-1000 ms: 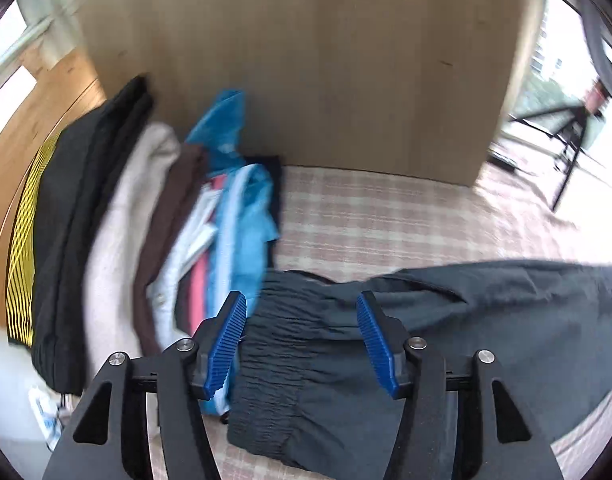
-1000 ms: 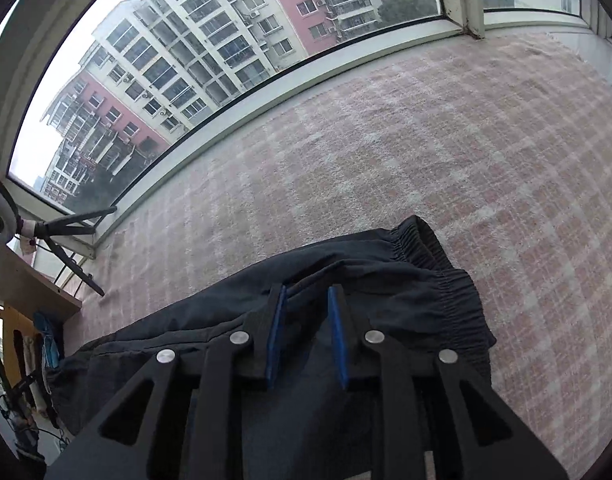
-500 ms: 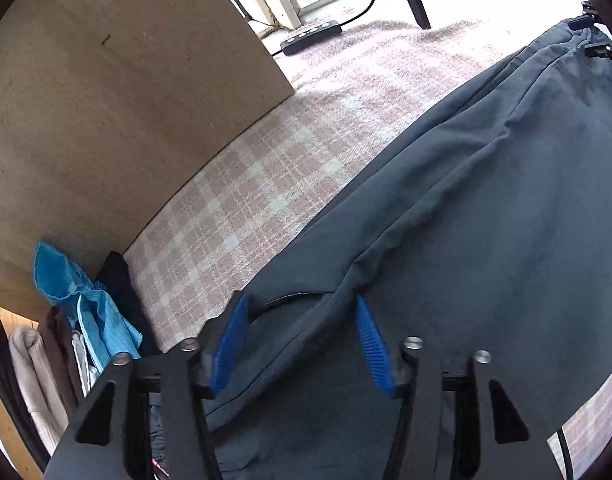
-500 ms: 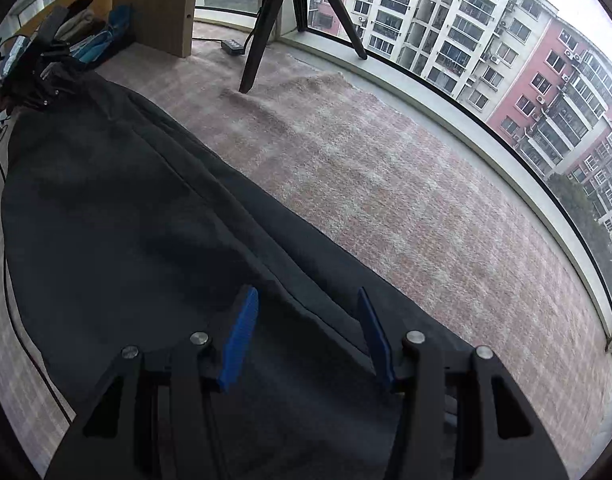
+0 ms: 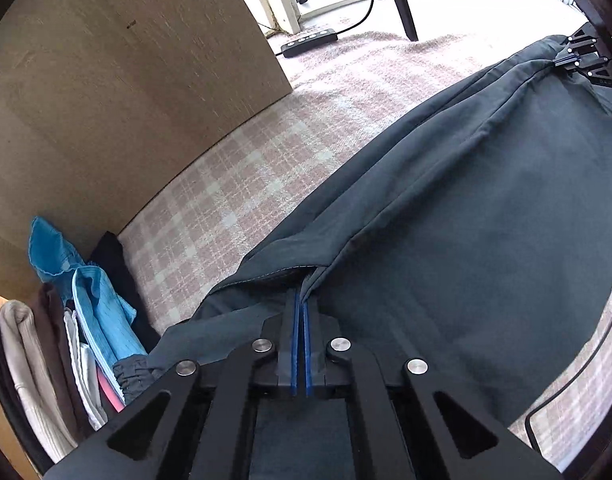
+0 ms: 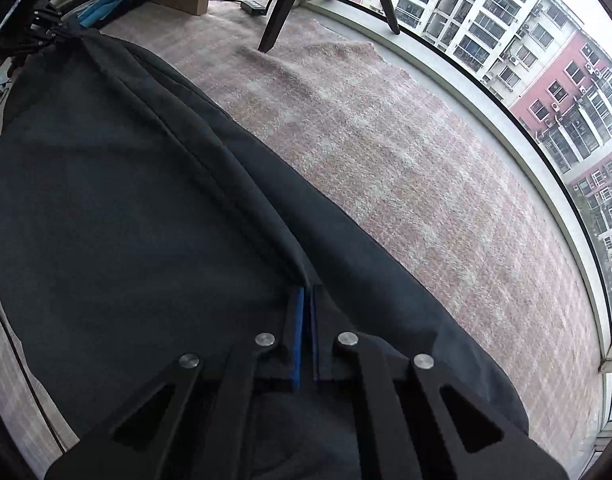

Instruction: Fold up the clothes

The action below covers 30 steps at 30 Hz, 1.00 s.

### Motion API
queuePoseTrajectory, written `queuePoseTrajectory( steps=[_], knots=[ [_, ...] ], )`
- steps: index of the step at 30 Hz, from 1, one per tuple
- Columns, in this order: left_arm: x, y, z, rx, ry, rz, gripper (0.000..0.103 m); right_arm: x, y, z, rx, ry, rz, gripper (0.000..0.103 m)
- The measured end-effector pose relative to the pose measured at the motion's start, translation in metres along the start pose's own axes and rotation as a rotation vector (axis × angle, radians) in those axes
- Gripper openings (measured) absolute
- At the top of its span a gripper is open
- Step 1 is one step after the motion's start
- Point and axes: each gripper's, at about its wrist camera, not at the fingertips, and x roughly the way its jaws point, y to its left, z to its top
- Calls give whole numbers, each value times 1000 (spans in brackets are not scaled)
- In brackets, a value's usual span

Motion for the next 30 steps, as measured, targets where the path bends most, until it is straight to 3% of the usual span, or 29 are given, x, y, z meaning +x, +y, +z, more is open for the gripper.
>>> queuePoseTrajectory(
  steps=[3,7,10,14,15,16,18,21,25,28,30],
  knots=[
    [-38,8,-10,-51,-27,-37,1,-41,5,-8,-4,-84,-4,2],
    [-61,23,1,-32,-18,-11,1,-90,-10,-4,33,-175,40,2],
    [-21,39,31,-62,30,-30,1,-66,-34,19,88,-157,52,2],
    [58,44,56,-91,160,18,2,18,-50,46,136,13,51,3],
    [71,45,58,-112,183,26,9,35,-52,50,149,58,38,5],
    [71,45,57,-117,186,28,11,40,-54,51,169,73,38,7],
    [64,45,52,-116,176,29,11,14,-67,42,237,-5,92,9],
    [43,46,40,-123,156,51,15,-56,-102,-4,419,-173,95,21],
    [-3,19,31,-155,74,10,13,-141,-152,-123,778,-341,-77,28],
    [-27,-35,41,-99,3,-108,20,-164,-172,-224,1034,-333,-174,28],
    [-33,-80,50,-42,-21,-202,23,-161,-179,-268,1136,-312,-143,28]
  ],
)
